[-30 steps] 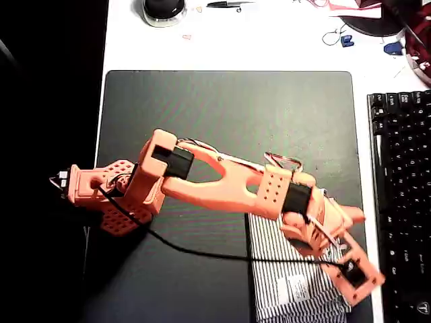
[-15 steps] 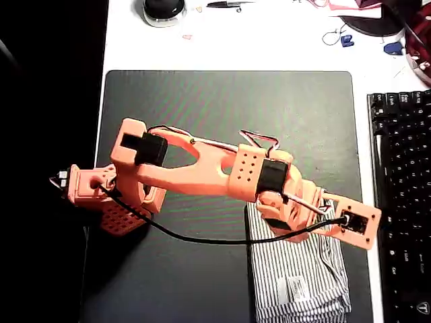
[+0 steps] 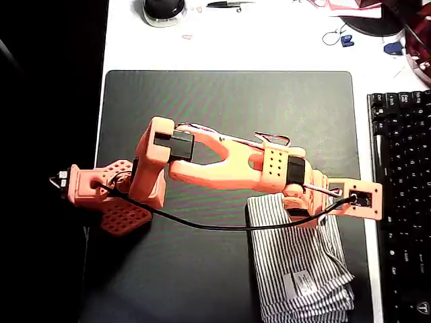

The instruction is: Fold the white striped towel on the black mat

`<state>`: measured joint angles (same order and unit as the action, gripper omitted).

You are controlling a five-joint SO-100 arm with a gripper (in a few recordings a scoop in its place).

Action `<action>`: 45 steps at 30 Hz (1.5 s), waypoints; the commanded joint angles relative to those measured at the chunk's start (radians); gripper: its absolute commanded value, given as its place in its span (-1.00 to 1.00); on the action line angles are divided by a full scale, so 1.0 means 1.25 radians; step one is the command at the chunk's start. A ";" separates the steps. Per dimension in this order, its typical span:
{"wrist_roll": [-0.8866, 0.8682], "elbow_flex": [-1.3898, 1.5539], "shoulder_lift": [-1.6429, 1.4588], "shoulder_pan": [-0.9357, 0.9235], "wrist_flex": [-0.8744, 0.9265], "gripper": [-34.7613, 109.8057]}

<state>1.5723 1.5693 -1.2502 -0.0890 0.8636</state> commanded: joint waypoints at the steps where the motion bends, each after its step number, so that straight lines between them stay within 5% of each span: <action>1: -0.007 0.009 -0.006 0.009 -0.020 -0.52; 8: 0.010 -0.119 -0.082 -0.086 0.061 -0.52; 23: 0.104 -0.190 0.121 -0.265 -0.107 -0.49; 34: 0.050 0.040 -0.271 -0.195 0.102 -0.50; 45: 0.056 0.506 -0.750 -0.069 0.126 -0.52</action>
<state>1.6429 2.1491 -2.0678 -0.2194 1.0170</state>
